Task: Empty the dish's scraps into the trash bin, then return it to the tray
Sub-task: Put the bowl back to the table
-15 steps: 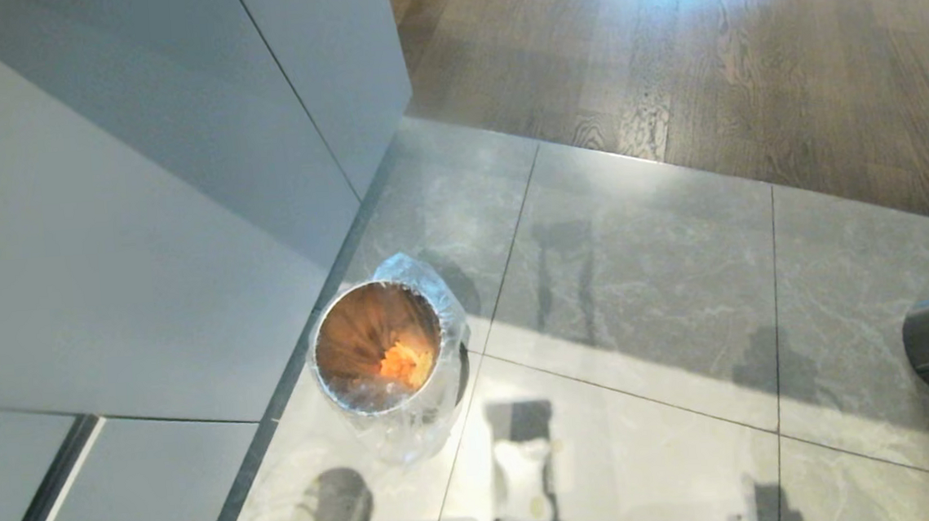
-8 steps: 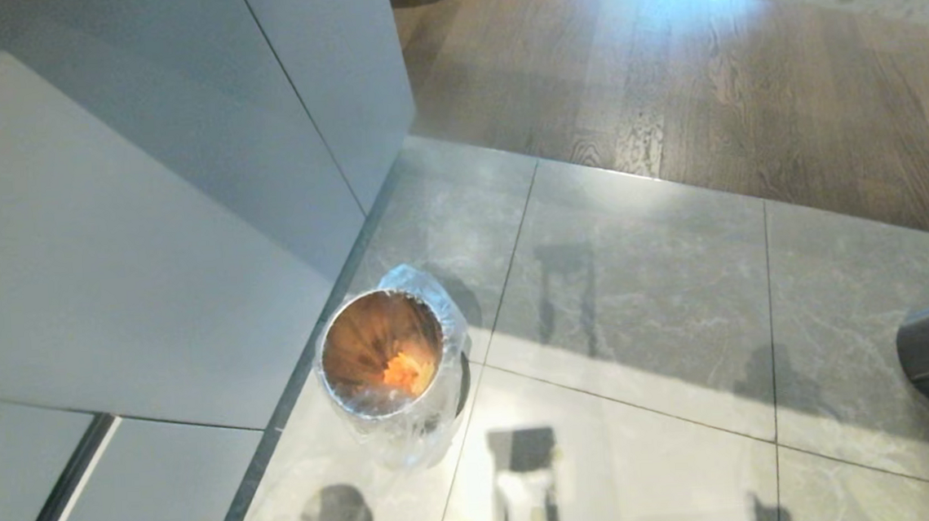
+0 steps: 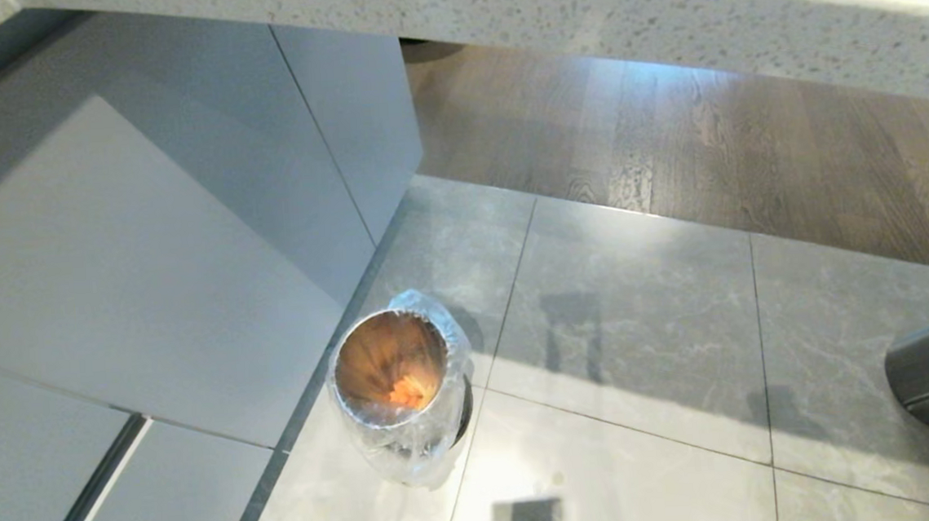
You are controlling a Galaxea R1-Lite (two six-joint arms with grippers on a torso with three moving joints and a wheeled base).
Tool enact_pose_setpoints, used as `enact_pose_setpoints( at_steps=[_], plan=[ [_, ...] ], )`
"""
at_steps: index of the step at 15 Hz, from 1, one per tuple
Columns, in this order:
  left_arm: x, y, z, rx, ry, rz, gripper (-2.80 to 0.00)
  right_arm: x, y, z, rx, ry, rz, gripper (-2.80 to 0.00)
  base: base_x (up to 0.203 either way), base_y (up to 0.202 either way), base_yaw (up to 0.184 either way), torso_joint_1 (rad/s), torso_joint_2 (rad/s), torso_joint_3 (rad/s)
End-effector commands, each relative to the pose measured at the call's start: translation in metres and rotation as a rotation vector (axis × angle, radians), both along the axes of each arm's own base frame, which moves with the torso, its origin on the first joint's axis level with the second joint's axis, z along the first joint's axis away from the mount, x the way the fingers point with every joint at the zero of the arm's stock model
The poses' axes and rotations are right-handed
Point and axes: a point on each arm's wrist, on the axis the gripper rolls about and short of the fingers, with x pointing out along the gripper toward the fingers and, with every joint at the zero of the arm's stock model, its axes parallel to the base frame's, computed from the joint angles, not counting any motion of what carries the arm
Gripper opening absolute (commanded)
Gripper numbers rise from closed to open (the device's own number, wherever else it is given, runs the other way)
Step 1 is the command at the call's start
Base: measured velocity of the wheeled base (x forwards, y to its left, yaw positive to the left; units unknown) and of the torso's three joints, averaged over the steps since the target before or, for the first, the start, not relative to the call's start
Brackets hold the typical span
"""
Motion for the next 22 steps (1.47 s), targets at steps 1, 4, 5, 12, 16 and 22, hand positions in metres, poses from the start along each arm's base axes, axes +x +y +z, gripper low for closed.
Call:
enact_pose_setpoints(
  at_steps=[1,4,5,12,16,22],
  plan=[
    [-0.0001,0.0000,0.0000,0.001,-0.001,0.001,-2.80,0.0000,0.0000,0.0000,0.001,-0.001,0.000,-2.80,0.000,0.000,0.000,0.002,0.01,0.194],
    [-0.0001,0.0000,0.0001,0.001,-0.002,0.001,-2.80,0.0001,0.0000,-0.0004,0.001,0.000,0.000,-2.80,0.000,0.000,0.000,0.004,0.00,0.204],
    [0.0000,0.0000,0.0001,0.001,-0.002,0.001,-2.80,0.0000,0.0000,0.0000,0.001,-0.001,0.000,-2.80,0.000,0.000,0.000,0.007,0.01,0.201],
    [-0.0001,0.0000,0.0000,0.001,-0.001,0.001,-2.80,0.0000,0.0000,0.0000,0.001,-0.001,0.000,-2.80,0.000,0.000,0.000,0.004,0.00,0.200],
    [0.0000,0.0000,0.0000,0.001,-0.001,0.001,-2.80,0.0001,0.0000,-0.0004,0.001,0.000,0.000,-2.80,0.000,0.000,0.000,0.001,0.00,0.200],
    [-0.0001,0.0000,0.0001,0.001,-0.002,0.001,-2.80,0.0000,0.0000,0.0000,0.001,-0.001,0.000,-2.80,0.000,0.000,0.000,0.004,0.00,0.198]
  ],
)
